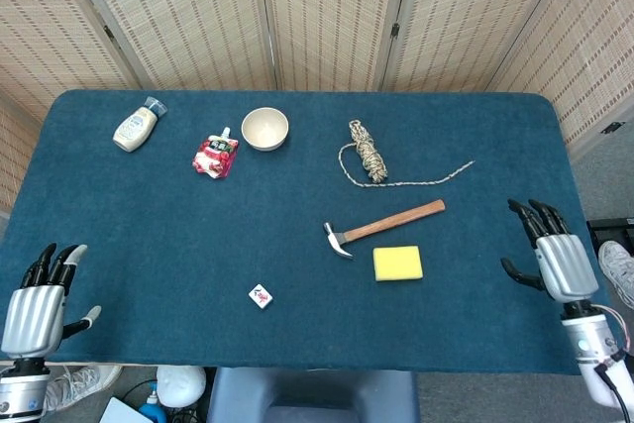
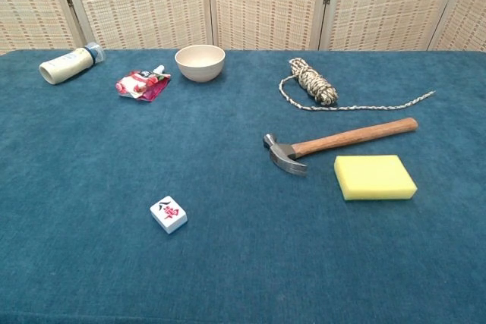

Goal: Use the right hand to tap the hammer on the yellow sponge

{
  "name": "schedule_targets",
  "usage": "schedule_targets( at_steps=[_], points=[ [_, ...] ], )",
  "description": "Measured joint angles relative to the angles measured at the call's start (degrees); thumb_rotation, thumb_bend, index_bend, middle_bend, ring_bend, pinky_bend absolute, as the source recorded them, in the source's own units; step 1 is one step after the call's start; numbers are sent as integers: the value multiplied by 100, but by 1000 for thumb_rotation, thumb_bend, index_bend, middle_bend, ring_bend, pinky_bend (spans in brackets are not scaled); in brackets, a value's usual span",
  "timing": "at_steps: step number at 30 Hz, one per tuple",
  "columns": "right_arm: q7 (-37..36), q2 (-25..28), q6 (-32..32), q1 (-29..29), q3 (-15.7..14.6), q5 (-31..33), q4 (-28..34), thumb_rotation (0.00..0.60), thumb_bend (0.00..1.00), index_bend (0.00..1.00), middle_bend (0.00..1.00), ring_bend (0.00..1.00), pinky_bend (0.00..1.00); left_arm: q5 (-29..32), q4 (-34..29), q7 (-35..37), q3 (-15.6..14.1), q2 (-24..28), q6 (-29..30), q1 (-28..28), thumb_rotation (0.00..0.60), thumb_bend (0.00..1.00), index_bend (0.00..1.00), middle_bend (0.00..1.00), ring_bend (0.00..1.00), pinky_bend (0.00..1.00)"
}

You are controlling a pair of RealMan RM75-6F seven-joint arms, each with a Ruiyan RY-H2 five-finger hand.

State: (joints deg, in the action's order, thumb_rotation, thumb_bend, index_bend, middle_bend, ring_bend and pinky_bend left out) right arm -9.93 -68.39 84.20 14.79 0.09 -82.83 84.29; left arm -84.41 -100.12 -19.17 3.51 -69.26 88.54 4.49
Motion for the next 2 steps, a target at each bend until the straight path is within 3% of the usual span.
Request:
schedule_targets(
  at_steps=[2],
  points=[
    [22, 48, 102, -139, -50, -24, 107, 600, 193, 89, 203, 99, 120, -25, -16, -24, 5, -11, 3, 15, 600, 199, 132, 180, 65, 203]
  ],
)
